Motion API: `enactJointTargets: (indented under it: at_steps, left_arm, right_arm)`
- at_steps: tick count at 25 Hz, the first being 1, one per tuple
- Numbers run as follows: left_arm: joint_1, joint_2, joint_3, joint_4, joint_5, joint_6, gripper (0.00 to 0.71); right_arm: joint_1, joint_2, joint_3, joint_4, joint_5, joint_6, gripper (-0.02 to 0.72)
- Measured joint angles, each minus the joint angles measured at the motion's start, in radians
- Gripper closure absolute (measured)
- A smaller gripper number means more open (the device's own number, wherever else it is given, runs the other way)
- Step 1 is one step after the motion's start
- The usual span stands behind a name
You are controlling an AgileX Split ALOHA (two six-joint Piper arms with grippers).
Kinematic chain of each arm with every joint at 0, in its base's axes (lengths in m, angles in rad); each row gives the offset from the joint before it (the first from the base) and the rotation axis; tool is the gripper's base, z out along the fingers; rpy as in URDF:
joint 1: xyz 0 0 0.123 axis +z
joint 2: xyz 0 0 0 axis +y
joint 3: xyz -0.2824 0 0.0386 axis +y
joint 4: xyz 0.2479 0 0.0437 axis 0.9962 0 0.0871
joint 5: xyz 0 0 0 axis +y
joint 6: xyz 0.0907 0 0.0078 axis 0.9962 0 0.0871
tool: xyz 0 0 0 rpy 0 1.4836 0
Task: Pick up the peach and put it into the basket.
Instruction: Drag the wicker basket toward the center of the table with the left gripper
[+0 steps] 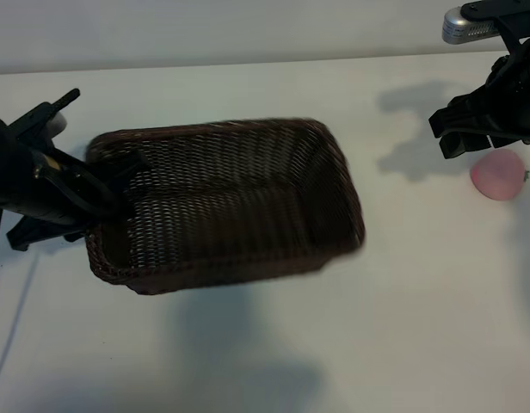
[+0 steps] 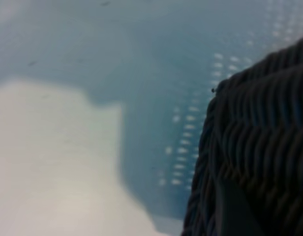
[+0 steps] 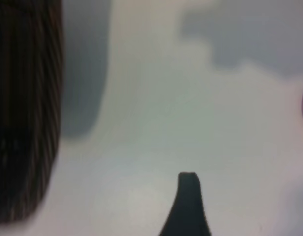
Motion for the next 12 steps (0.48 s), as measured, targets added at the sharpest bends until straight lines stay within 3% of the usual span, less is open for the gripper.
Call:
enactJointTargets:
  at_steps: [12]
  left_arm:
    - [0.009, -0.029, 0.0, -0.402, -0.062, 0.401, 0.392]
  right_arm:
    - [0.0, 0.0, 0.0, 0.0, 0.0, -0.001, 0.12]
